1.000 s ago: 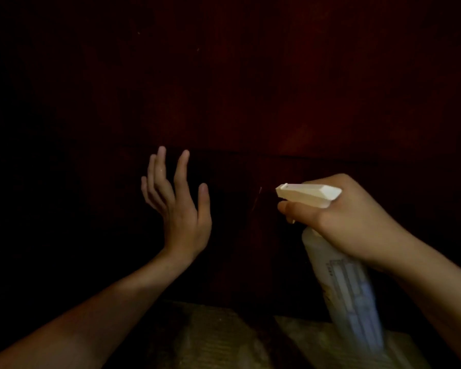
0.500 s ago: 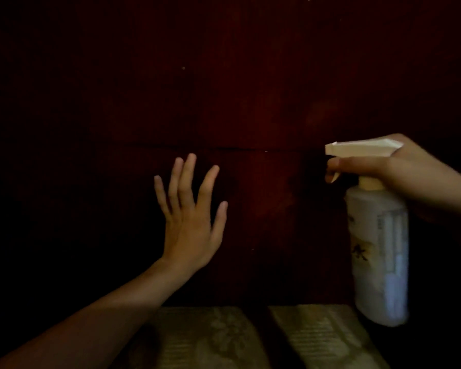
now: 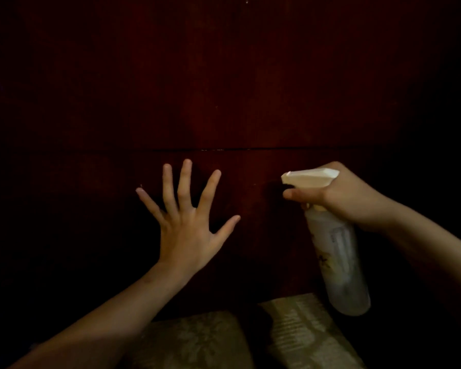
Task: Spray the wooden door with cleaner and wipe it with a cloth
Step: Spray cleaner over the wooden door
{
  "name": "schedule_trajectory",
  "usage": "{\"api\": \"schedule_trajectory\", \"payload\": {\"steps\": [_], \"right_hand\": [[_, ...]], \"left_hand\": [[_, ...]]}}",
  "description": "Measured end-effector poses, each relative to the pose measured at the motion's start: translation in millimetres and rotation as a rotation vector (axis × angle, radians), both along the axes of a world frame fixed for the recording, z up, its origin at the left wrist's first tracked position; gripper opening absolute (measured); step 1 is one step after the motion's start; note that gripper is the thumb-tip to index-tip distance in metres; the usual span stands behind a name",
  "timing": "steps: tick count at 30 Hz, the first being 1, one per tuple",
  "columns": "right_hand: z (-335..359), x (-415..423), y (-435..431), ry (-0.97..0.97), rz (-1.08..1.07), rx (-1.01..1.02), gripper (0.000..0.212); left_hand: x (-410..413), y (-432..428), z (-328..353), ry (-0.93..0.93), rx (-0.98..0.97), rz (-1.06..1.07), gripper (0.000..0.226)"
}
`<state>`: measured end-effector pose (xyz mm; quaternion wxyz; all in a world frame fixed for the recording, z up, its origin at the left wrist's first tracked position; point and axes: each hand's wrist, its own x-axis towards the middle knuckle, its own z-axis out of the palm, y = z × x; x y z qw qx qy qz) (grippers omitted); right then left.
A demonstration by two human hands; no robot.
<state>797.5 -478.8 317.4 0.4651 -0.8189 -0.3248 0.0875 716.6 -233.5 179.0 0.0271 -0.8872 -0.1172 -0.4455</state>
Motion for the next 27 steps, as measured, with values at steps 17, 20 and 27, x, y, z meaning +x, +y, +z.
{"api": "schedule_trajectory", "payload": {"steps": [17,20,27], "right_hand": [[-17,46,-102,-0.115,-0.269,-0.254,0.035],[-19,47,-103,-0.124,-0.256,-0.324,0.036],[-7,48,-106,-0.034,-0.241,-0.344,0.023]], "left_hand": [[20,-20,-9,0.025,0.075,-0.014,0.094],[18,-19,-9,0.038,0.076,-0.017,0.094],[15,-22,-5,0.054,0.024,-0.036,0.095]]}}
